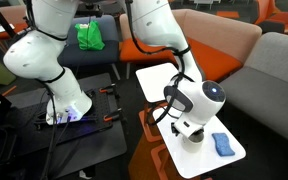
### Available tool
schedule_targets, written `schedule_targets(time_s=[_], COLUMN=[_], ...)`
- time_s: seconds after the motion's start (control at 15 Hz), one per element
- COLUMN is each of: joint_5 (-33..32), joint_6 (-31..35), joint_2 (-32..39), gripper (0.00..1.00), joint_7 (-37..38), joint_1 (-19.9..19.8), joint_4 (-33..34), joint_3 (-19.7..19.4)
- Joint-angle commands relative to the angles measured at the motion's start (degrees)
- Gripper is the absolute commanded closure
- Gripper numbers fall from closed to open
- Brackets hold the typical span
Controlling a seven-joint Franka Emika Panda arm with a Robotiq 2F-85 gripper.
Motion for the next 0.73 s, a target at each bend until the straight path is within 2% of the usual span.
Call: schedule_targets(time_s=[0.0,0.13,0.27,0.53,0.67], joint_5=[1.4,0.1,-1.8,-10.1,-13.7], joint_6=[6.2,11.4,15.4,11.5,14.0], joint_2=[-6.2,-9.6,-13.5,-21.3,-23.7], gripper=[0.14,0.01,0.00,0.00,0.00], joint_7=[0.6,2.8,4.5,10.4,14.2], joint_1=[1.4,4.2,7.2,13.7,15.8], joint_4=[-7.1,-11.1,-15.2,-21.4,-23.9], joint_3=[-0.2,-1.8,-3.2,-6.8,-7.8])
